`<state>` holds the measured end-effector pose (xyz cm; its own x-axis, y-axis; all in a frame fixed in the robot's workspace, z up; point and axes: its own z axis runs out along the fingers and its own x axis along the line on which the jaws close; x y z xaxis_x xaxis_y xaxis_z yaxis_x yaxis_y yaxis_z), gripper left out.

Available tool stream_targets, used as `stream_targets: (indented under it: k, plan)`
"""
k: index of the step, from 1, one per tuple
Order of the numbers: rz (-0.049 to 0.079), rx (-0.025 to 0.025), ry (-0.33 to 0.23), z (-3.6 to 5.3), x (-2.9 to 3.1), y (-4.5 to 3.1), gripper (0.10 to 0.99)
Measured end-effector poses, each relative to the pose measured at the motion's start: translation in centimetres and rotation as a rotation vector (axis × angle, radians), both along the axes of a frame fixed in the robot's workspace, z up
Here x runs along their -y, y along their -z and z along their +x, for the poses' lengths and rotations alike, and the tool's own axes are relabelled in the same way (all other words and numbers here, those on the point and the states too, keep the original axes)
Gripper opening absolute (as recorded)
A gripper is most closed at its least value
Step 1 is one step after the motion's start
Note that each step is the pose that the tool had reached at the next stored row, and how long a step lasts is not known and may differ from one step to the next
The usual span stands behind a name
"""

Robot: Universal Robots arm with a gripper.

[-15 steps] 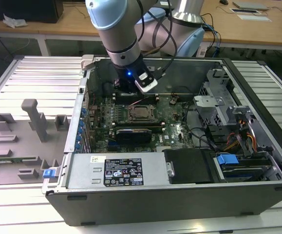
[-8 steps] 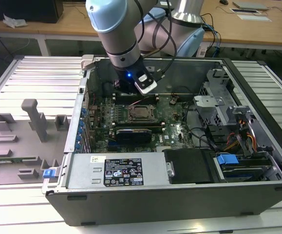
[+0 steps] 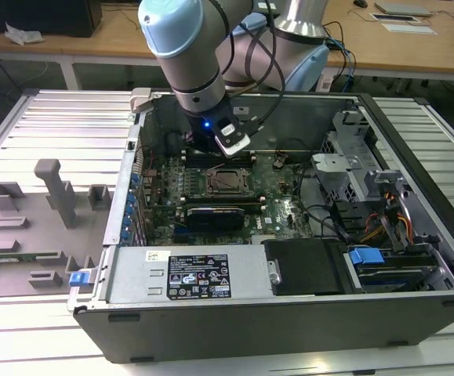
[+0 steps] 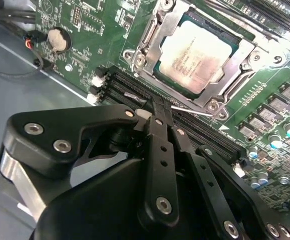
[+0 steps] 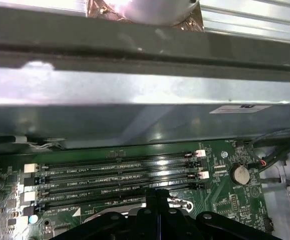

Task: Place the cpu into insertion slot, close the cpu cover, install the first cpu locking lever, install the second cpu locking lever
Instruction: 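Install the first cpu locking lever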

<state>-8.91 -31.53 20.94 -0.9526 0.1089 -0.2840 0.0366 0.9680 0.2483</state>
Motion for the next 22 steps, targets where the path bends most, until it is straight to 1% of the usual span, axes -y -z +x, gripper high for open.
stream_targets:
  k: [1, 5, 6, 7, 8, 9, 10, 12, 19, 22]
  plan:
    - [0.000, -0.0011, 0.002, 0.01, -0.05, 0.03, 0.106]
    - [0.000, -0.0015, 0.002, 0.01, -0.06, 0.03, 0.106]
    - [-0.001, -0.0027, 0.002, 0.01, -0.07, 0.04, 0.106]
    - [-0.001, -0.0158, 0.002, 0.06, -0.08, 0.05, 0.106]
    - [-0.001, -0.0378, 0.002, 0.15, -0.07, 0.07, 0.106]
    - [-0.001, -0.0585, 0.002, 0.23, -0.07, 0.08, 0.106]
    - [-0.001, -0.0724, 0.002, 0.25, -0.07, 0.08, 0.106]
    - [-0.001, -0.0757, 0.002, 0.25, -0.06, 0.08, 0.106]
    - [-0.001, -0.0757, 0.003, 1.33, -0.07, 0.08, 0.106]
    - [0.000, -0.0757, 0.023, 1.59, -0.16, 0.11, 0.106]
